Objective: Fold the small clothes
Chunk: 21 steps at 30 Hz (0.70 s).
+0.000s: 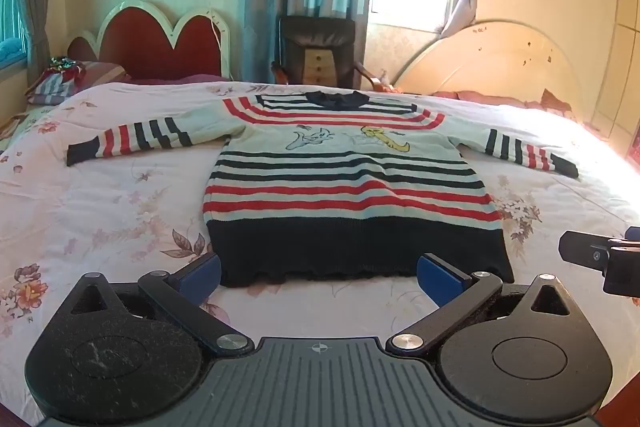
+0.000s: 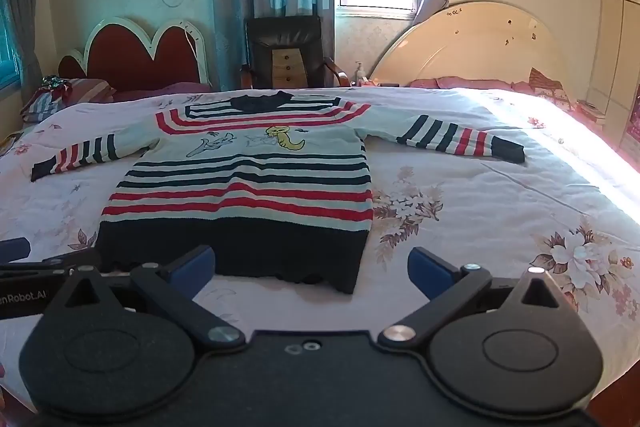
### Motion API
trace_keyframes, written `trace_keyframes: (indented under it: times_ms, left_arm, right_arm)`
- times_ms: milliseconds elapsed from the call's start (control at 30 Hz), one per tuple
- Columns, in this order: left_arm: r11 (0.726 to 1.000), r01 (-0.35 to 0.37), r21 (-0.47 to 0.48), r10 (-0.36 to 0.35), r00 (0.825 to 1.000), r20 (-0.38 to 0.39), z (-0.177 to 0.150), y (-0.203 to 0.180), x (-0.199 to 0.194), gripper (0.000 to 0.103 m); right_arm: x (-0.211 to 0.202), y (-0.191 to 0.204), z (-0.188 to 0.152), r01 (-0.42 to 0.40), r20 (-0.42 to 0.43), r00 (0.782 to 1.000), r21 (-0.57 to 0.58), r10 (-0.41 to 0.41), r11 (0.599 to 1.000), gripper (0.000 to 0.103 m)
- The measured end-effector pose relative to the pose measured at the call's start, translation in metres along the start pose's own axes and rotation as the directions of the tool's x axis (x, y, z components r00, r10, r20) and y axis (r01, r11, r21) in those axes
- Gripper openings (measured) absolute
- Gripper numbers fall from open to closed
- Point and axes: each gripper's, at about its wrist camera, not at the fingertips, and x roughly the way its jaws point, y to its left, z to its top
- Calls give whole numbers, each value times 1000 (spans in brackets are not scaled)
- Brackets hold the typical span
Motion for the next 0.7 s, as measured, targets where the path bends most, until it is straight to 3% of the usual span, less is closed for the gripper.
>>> trace_keyframes:
  times_ms: [167, 200, 700]
  left_arm:
    - [1000, 6, 4, -6, 1000, 20, -3, 0, -5, 103]
    - [1000, 1, -3, -1, 1000, -19, 1, 2, -1, 103]
    - [1000, -3, -5, 3, 1000, -21, 3, 0, -1, 103]
  right_arm:
    - [0, -1, -1, 0, 2, 1000, 1, 0, 1000, 102]
    - [0, -1, -1, 2, 2, 1000, 1, -2, 1000, 102]
    - [0, 0, -2, -2, 1, 1000, 12, 2, 1000, 102]
